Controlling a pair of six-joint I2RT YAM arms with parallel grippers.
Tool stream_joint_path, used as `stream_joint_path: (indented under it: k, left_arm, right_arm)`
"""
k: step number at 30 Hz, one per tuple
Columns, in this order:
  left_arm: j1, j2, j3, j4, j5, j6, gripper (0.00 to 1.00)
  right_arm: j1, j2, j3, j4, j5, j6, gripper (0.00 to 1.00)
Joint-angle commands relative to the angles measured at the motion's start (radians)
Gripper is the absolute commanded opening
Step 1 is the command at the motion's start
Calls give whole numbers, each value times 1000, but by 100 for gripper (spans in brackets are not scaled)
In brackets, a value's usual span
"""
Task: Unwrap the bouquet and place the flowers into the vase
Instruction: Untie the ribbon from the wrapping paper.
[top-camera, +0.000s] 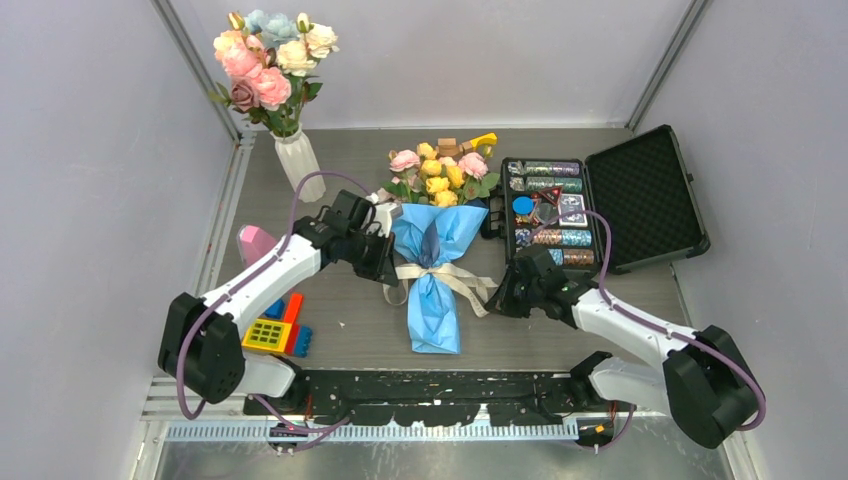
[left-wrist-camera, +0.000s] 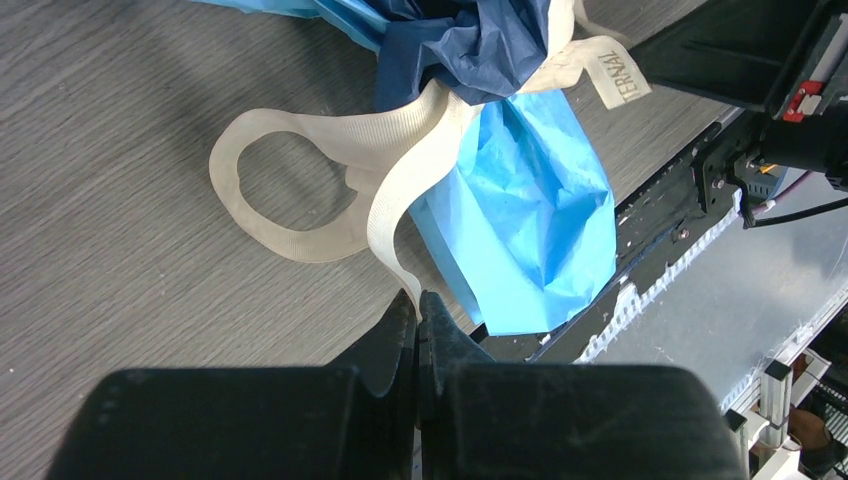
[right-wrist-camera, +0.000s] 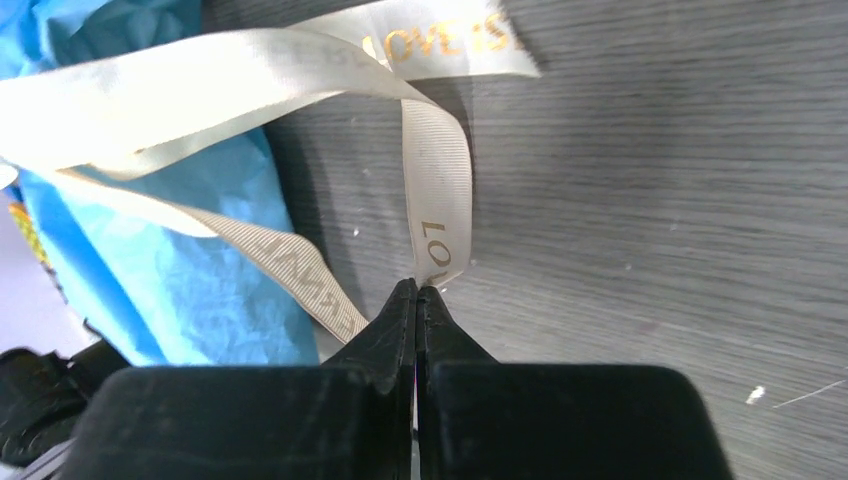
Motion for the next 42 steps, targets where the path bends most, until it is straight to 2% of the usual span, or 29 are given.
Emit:
stream_joint_path:
  k: [1, 11, 18, 20, 23, 25, 29, 31, 35, 42]
  left_arm:
    - [6, -46, 1, -7, -6, 12, 0]
    - [6, -50, -3, -7, 2, 11, 0]
    - [6, -55, -8, -11, -12, 14, 0]
    - [6, -56, -10, -13, -19, 16, 0]
    - [6, -56, -9, -14, -26, 18, 0]
    - [6, -55, -7, -16, -27, 21, 0]
    - [6, -55, -5, -21, -36, 24, 0]
    - [6, -57, -6, -22, -41, 26, 0]
    - [6, -57, -5, -23, -42, 27, 0]
    - [6, -67, -11, -24, -47, 27, 0]
  right_arm:
    - [15, -43, 13, -10, -125, 8, 0]
    - [202, 6, 101, -11, -187, 2, 1]
    - [229, 35, 131, 14, -163, 16, 22]
    - [229, 3, 154, -35, -129, -12, 31]
    - [229, -53, 199, -156, -67, -65, 53]
    - [229, -87, 260, -243, -21, -124, 61]
    - [228, -138, 328, -368, 104, -161, 66]
    - [223, -150, 332, -369, 166, -142, 66]
    - [214, -164, 284, -289, 308, 8, 65]
    - [214, -187, 28, 161, 467, 345, 62]
